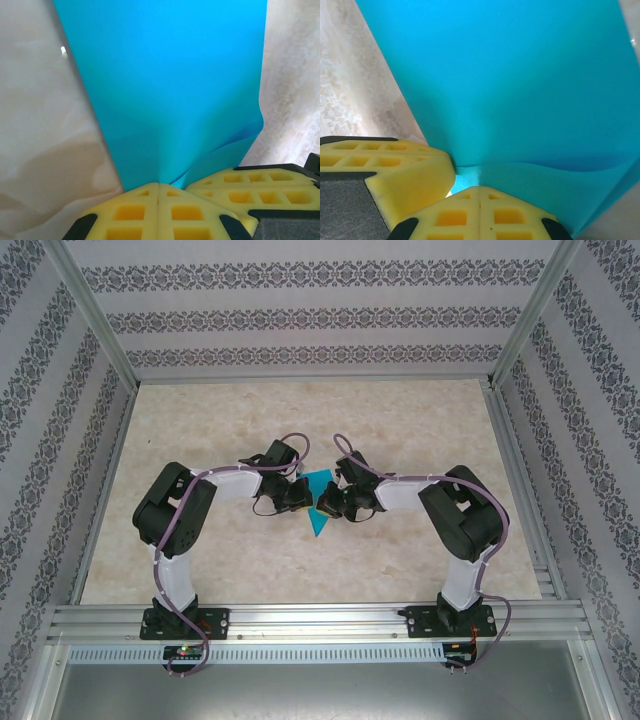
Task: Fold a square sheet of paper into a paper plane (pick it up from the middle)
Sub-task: Third fold the triangle at the center of the table.
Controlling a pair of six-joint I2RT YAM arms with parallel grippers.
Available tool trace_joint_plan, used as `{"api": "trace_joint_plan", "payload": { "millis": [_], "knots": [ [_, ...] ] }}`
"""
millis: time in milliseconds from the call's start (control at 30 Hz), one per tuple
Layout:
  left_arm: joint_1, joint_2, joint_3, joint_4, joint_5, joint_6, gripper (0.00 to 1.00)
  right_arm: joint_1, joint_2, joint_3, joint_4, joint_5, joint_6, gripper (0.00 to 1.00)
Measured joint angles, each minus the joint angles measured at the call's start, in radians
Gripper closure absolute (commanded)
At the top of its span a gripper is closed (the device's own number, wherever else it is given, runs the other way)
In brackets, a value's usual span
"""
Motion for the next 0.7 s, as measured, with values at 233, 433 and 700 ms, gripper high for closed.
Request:
{"api": "trace_joint_plan", "payload": {
  "millis": [233,433,700],
  "knots": [
    [-0.006,0.0,0.004,-0.008,-0.021,0.027,1.0,0.002,-0.08,-0.055,0.063,-0.034,-0.041,1.0],
    [-0.008,0.0,0.004,-0.008,-0.024,0.037,1.0,0.043,-0.164,-0.111,0.126,-0.055,-0.067,1.0],
    [-0.009,0.0,0.003,-0.008,-0.028,0.037,1.0,0.101,-0.167,-0.212,0.13,-0.055,-0.066,1.0]
  ]
}}
